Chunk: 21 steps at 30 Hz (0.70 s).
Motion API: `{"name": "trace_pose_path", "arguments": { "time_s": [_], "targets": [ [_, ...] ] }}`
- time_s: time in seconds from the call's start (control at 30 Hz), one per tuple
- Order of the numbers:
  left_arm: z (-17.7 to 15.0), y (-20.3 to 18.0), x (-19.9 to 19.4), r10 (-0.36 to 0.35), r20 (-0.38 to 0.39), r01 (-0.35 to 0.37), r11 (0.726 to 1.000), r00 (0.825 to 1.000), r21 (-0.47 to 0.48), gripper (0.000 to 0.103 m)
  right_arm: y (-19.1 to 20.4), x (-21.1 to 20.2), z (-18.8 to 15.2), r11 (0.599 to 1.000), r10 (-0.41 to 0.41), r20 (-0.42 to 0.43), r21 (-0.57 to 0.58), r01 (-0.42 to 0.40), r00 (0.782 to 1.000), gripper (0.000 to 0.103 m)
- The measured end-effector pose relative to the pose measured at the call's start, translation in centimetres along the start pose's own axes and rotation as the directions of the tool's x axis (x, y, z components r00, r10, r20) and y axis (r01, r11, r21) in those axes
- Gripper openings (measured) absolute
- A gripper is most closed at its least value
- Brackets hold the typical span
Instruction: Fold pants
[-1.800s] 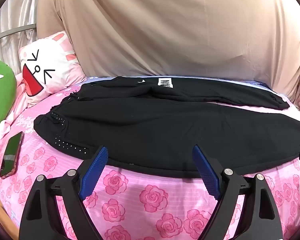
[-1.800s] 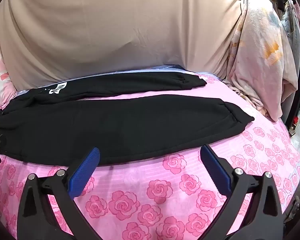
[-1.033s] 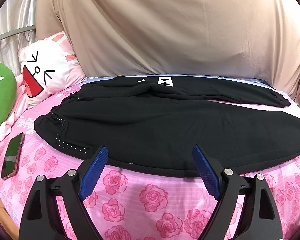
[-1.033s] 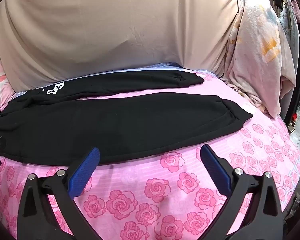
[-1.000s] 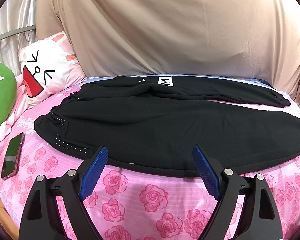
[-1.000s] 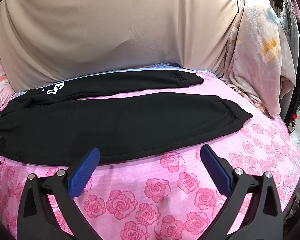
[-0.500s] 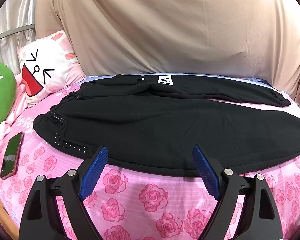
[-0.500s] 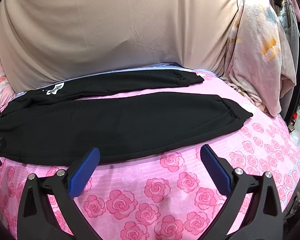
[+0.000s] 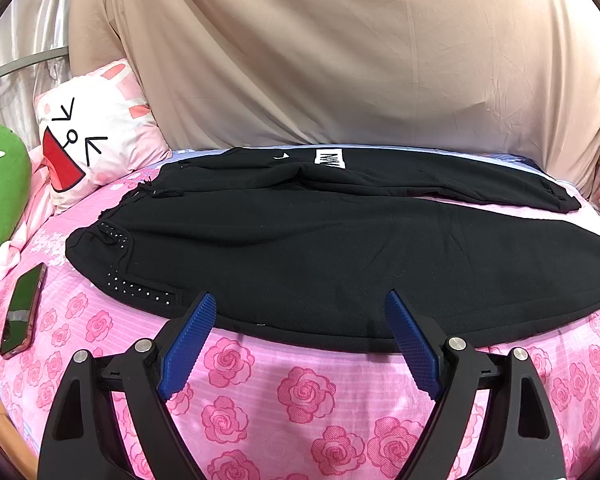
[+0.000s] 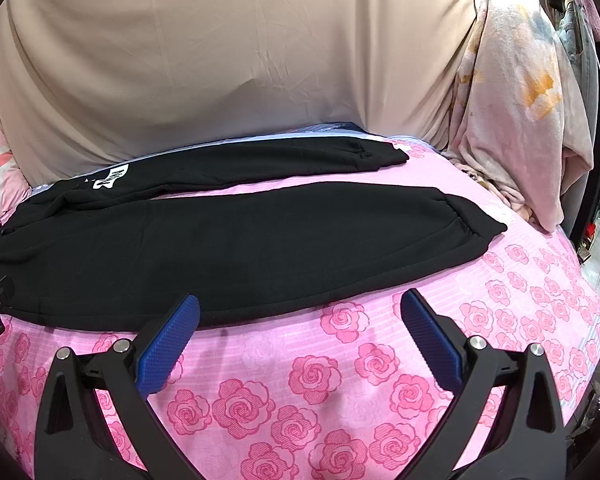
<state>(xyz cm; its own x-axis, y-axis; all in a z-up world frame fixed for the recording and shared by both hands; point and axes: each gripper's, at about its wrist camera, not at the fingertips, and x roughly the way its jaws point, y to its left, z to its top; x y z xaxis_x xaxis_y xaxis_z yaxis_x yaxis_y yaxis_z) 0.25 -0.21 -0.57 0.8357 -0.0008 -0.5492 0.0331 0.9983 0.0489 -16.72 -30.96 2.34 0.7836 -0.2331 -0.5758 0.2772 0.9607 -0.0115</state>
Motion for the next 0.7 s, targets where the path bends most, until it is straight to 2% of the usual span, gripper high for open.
{"name": "trace_pose_path", "arguments": {
  "time_s": [0.7],
  "targets": [
    [-0.02,0.01,-0.01,0.003,-0.001,-0.003,1.0,1.0,-0.001,0.084,0.06,0.15,-0.15,1.0,0.003,-0.003,0.003,-0.003,1.0,0.098]
  ]
}}
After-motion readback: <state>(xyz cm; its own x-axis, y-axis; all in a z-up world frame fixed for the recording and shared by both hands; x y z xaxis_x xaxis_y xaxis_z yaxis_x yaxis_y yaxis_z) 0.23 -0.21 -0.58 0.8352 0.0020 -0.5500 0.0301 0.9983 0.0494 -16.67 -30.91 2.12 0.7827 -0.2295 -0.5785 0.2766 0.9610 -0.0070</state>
